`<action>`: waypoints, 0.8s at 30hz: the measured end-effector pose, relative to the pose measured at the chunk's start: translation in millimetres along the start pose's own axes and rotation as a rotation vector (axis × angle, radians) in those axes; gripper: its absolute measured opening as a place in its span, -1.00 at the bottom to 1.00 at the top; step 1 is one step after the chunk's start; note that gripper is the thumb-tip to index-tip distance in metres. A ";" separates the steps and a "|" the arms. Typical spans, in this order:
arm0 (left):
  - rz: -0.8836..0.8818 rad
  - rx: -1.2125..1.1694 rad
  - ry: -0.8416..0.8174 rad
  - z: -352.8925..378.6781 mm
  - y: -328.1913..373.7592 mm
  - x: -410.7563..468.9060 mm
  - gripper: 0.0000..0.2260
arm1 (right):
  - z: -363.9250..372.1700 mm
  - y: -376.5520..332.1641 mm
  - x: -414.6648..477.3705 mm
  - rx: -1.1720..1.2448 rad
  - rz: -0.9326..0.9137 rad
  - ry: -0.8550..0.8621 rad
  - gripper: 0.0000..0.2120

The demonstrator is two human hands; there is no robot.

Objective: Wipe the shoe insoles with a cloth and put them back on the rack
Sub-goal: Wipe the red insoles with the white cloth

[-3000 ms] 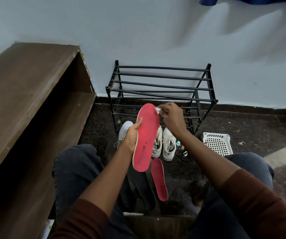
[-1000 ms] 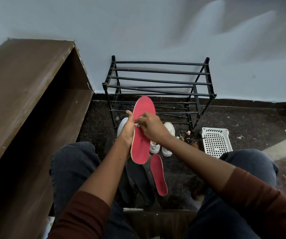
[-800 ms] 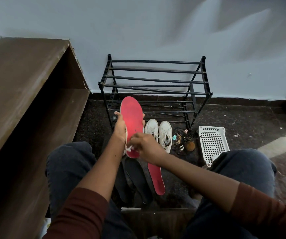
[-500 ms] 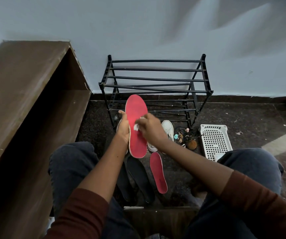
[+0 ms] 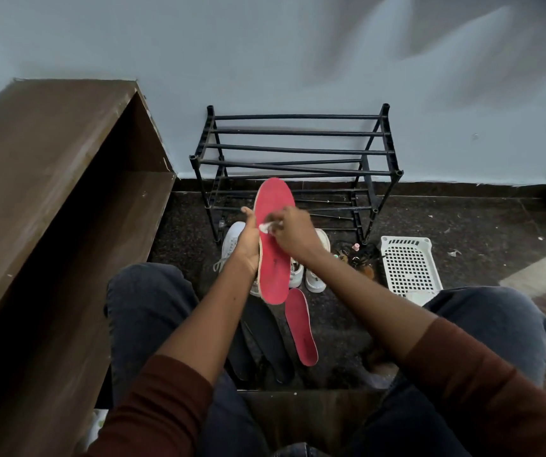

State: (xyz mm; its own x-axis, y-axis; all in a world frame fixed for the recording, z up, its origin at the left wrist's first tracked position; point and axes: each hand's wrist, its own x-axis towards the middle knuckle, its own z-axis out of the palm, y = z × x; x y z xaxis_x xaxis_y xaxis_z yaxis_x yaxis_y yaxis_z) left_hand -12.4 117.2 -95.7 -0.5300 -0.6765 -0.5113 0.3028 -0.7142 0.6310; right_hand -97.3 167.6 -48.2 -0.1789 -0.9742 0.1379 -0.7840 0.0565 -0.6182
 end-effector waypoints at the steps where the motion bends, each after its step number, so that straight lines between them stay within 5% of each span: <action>1: 0.020 0.010 0.028 -1.3 2.5 2.5 -0.23 | 3.3 -3.1 -14.9 0.001 -0.039 -0.026 -0.75; 9: 0.003 -0.137 -0.064 -1.6 -1.3 1.5 -0.13 | 11.4 -0.9 -109.9 0.110 -0.297 -0.147 -0.73; 16: 0.025 -0.110 -0.097 5.6 4.0 -3.8 -0.13 | 1.1 -8.4 -83.0 0.169 -0.242 0.069 -0.80; 21: 0.020 -0.075 -0.087 5.1 25.3 -11.6 -0.16 | -3.9 -26.2 -65.1 0.268 -0.057 0.288 -0.85; 24: 0.039 -0.126 -0.142 12.5 28.3 -27.3 -0.30 | -17.8 -33.8 -52.4 0.421 0.204 0.252 -0.83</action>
State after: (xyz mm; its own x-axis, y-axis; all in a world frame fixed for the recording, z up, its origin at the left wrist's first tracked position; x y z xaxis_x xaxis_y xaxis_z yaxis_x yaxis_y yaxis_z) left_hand 0.7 117.7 -56.6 -0.6198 -0.6781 -0.3950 0.4169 -0.7110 0.5663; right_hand -72.0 220.6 -20.7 -0.4809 -0.8667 0.1323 -0.4212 0.0960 -0.9019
